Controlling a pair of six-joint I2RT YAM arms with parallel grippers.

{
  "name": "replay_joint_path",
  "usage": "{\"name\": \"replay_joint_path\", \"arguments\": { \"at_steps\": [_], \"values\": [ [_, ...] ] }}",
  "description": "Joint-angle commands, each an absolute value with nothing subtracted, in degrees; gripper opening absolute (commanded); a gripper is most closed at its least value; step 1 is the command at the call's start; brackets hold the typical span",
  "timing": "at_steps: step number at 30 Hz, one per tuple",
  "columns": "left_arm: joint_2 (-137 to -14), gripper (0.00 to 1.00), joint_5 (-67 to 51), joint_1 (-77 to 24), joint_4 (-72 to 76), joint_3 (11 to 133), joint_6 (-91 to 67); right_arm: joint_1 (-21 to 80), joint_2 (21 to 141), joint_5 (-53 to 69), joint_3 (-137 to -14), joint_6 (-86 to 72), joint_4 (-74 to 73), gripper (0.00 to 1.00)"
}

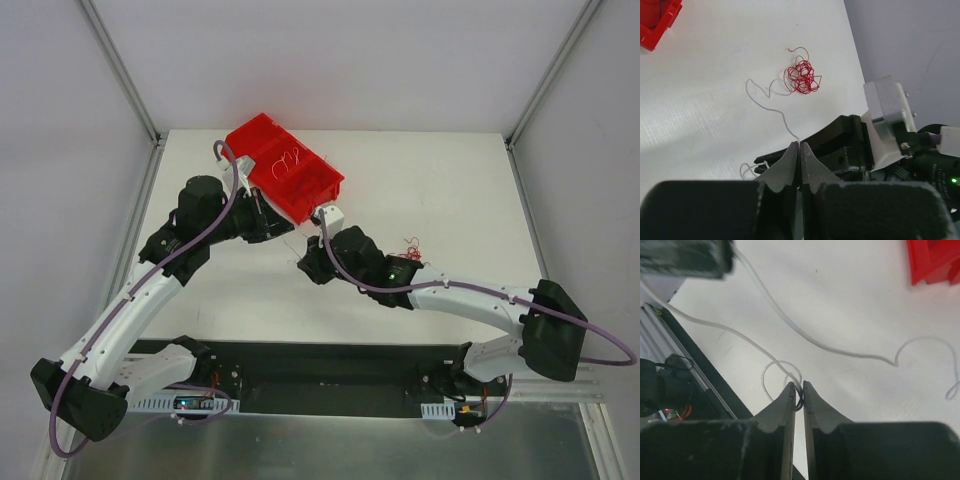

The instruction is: Untangle the cables

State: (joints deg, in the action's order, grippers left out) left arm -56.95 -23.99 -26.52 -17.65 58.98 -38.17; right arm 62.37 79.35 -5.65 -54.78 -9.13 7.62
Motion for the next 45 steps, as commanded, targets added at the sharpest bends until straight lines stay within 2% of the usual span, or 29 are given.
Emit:
{"name": "replay_joint_path", "arguments": {
  "at_steps": [1,15,18,20,25,34,40,45],
  "values": [
    [-56.2,0.00,-25.5,-26.0,-14.8,59.5,-38.1,62.7,77.1,-9.4,-52.0,-8.3,8.3,0.13],
    [-55.4,0.00,-23.3,-25.2,-16.0,68.5,-35.4,62.8,82.1,-25.1,-45.2,-3.4,0.3,0.36],
    [-55.2,0.00,-21.2,-24.4,-18.4,71.4,-33.8,62.8,80.3,-25.2,-41.7,-3.8,1.3,0.52],
    [-55.2,0.00,-20.4,-23.4,-20.4,73.5,-32.8,62.7,79.5,-26.2,-39.6,-4.0,1.7,0.56],
    [-54.9,0.00,-19.6,-22.0,-22.6,76.3,-30.7,61.3,77.2,-27.2,-37.0,-4.0,1.6,0.59],
    [-56.9,0.00,-16.8,-20.5,-24.7,79.5,-27.4,53.3,68.9,-21.0,-35.6,-0.5,3.6,0.72],
    [-63.1,0.00,-15.6,-19.0,-25.1,83.0,-25.7,44.7,65.8,-10.3,-41.2,5.0,3.1,0.72],
    [-68.8,0.00,-12.1,-17.0,-25.0,88.0,-25.1,42.2,67.1,-11.5,-40.2,5.1,7.8,0.72]
  ]
}}
